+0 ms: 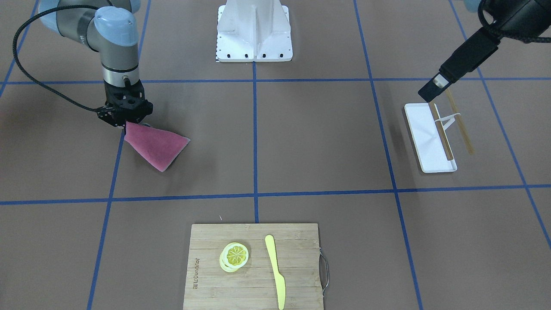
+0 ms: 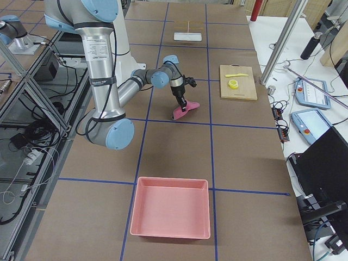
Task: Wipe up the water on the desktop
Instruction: 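Lower the pink cloth with the right gripper onto the table surface, then wipe the cloth across the table with the right gripper, back and forth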
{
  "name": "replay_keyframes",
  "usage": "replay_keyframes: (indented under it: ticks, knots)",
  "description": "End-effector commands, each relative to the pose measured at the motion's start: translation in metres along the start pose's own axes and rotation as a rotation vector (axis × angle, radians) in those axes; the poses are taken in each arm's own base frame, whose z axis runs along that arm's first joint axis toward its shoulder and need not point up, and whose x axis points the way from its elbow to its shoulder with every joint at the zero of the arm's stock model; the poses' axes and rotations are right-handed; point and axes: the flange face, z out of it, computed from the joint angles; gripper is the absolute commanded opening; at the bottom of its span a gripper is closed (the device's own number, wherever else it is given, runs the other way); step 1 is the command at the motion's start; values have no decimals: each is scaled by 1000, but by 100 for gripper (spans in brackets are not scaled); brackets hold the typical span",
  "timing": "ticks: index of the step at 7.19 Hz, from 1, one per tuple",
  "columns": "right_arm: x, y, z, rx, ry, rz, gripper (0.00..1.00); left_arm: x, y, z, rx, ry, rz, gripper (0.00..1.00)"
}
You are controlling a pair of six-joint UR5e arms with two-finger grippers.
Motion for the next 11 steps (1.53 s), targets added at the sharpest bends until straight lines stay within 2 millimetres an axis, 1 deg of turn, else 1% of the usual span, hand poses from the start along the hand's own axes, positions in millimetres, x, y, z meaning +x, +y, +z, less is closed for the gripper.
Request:
replay_keyframes:
  ticks: [1, 2, 3, 4, 5, 6, 7, 8, 9, 10, 11]
  knots:
    - [57, 19, 18, -44, 70, -17, 0, 0, 0, 0, -1, 0, 1, 84]
    - [59, 13, 14, -35, 67, -32, 0, -1, -2, 3, -1, -5, -4, 84]
    - [46, 3, 8, -25, 43, -30, 0, -1, -4, 5, -2, -9, -5, 84]
    - [18, -12, 4, -18, 8, -12, 0, -1, -3, 5, -2, -8, -5, 84]
    - [-24, -29, 3, -13, -26, -2, 0, -1, -5, 5, 0, -9, -5, 84]
    - [-73, -39, -7, -36, -40, 8, 0, -1, -5, 5, 0, -9, -5, 84]
    - [-109, -47, -27, -48, -55, 27, 0, -1, -6, 7, -1, -12, -5, 84]
    - [-139, -43, -32, -53, -76, 61, 0, -1, -6, 7, -1, -12, -2, 84]
    - [-162, -50, -39, -50, -95, 74, 0, 0, -6, 6, 0, -10, -1, 84]
    - [-177, -59, -52, -37, -118, 85, 0, -1, -6, 7, -1, -11, -1, 84]
    - [-192, -74, -65, -24, -139, 101, 0, -1, -6, 7, -1, -12, -2, 84]
